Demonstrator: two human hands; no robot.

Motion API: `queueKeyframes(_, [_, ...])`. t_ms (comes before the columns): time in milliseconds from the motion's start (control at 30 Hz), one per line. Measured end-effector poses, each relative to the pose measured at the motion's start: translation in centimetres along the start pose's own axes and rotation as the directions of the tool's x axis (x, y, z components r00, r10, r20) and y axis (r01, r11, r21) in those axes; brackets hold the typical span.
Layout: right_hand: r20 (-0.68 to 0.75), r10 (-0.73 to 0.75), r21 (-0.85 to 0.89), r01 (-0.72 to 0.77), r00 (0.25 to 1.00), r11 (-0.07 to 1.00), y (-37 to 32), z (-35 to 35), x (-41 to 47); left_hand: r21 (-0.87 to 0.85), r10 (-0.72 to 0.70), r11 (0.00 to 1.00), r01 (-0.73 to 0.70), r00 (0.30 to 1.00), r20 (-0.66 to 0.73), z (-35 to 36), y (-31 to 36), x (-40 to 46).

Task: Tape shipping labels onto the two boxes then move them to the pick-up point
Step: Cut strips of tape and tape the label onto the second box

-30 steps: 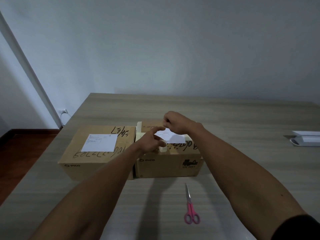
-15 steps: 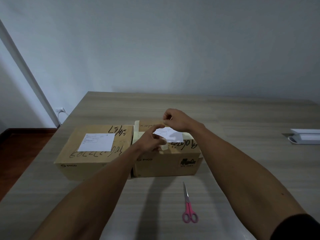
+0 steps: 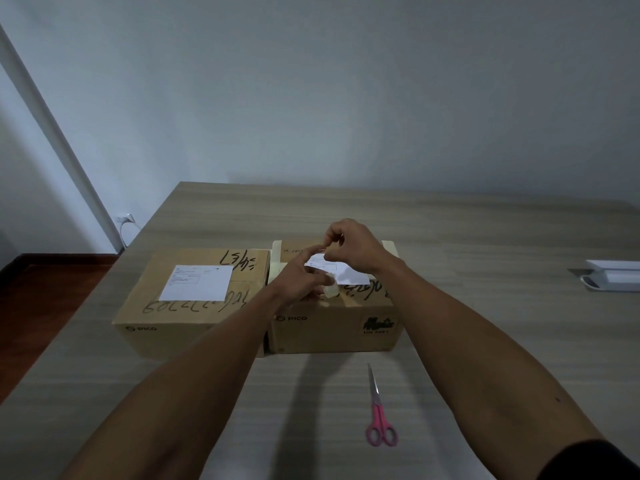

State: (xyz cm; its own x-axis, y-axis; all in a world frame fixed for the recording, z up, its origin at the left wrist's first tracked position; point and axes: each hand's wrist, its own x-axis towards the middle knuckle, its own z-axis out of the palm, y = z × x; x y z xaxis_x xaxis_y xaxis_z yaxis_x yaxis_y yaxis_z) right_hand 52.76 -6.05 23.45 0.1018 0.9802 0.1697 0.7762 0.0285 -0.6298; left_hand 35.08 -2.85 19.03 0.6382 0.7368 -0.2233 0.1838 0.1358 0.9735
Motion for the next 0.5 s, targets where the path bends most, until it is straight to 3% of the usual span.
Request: queueKeyframes(500, [-0.016,-0.020,-0.133,0.018,1.000,0.991,0.4,1.6,1.2,-0.012,-0.020,1.000,0.021,0.999,0.041,-0.4,0.6,-0.5])
